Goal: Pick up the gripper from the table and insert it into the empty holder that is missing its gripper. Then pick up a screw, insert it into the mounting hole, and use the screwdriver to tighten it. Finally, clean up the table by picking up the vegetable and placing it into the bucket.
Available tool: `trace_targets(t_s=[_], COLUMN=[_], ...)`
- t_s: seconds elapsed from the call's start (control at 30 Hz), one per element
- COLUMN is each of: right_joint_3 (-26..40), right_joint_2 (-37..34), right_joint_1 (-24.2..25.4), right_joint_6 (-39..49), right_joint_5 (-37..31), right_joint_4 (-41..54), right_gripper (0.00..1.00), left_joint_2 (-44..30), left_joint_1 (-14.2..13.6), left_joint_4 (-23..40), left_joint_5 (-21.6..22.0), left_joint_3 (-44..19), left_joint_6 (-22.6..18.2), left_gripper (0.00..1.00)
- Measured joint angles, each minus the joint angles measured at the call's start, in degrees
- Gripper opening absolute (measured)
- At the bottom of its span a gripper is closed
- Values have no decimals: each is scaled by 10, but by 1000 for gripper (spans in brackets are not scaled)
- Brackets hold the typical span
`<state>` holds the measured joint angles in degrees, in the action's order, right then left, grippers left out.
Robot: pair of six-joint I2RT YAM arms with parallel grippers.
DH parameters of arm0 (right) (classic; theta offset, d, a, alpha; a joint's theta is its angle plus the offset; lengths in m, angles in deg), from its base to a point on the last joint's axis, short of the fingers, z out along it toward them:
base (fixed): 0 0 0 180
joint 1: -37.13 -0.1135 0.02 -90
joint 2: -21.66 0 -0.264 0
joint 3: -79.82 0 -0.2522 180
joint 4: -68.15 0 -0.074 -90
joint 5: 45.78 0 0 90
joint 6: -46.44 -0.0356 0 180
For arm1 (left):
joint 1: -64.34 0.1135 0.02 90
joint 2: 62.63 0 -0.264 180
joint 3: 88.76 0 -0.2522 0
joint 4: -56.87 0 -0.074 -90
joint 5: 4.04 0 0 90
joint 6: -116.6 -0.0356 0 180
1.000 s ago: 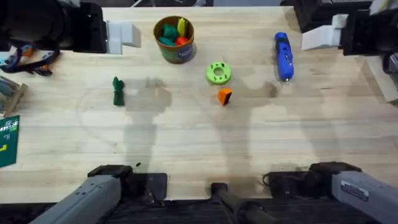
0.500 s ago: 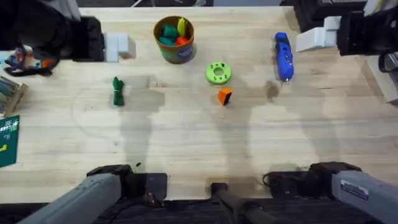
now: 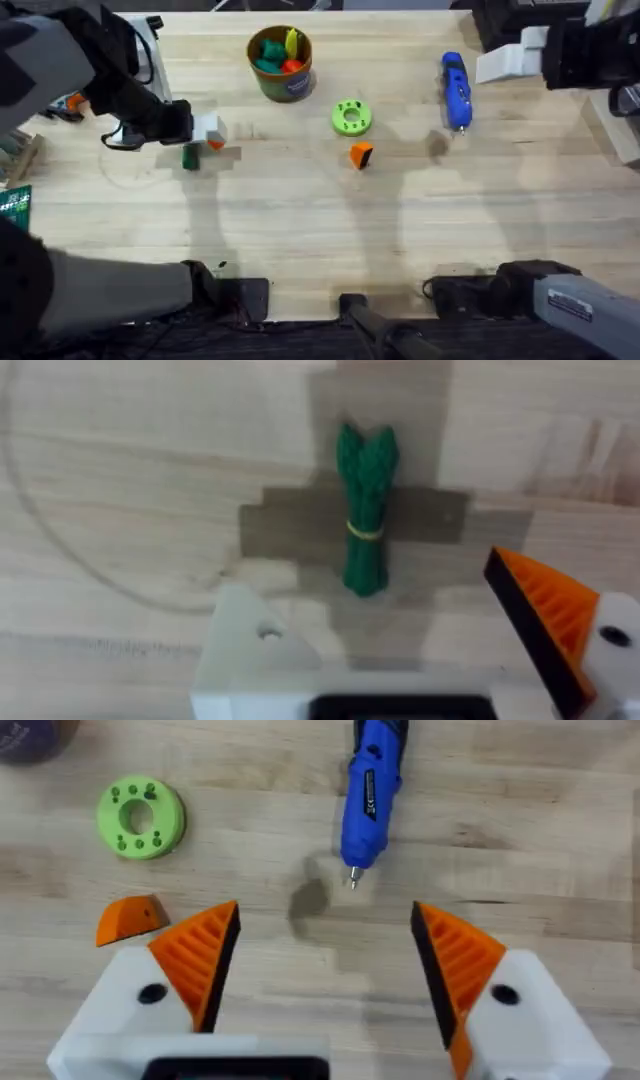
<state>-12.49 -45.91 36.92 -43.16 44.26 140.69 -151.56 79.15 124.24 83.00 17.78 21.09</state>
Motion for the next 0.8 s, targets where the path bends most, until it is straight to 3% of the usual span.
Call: trace_targets(t_s=[0.23, 0.4, 0.43, 0.57, 0.63, 0.67, 0.8], right_joint_3=[0, 0, 0, 0, 0, 0, 0], right_joint_2=[0, 0, 0, 0, 0, 0, 0], right_joint_1=[0, 0, 0, 0, 0, 0, 0], right_joint_6=[0, 0, 0, 0, 0, 0, 0], right_joint_5=[0, 0, 0, 0, 0, 0, 0], right_joint_4=[0, 0, 0, 0, 0, 0, 0], right_gripper=[991, 991, 992, 992, 992, 992, 992], left_joint_2=[-66, -86, -86, -85, -84, -84, -85], left_joint_1=[22, 25, 25, 25, 24, 24, 27], left_joint_4=[-65, -74, -75, -76, -76, -75, -71], left_joint_5=[-12, -20, -24, -40, -42, -43, -33], left_joint_3=[0, 0, 0, 0, 0, 0, 0], left_joint_6=[-30, -35, -36, -37, -41, -43, -46], left_gripper=[985, 988, 742, 101, 11, 30, 668])
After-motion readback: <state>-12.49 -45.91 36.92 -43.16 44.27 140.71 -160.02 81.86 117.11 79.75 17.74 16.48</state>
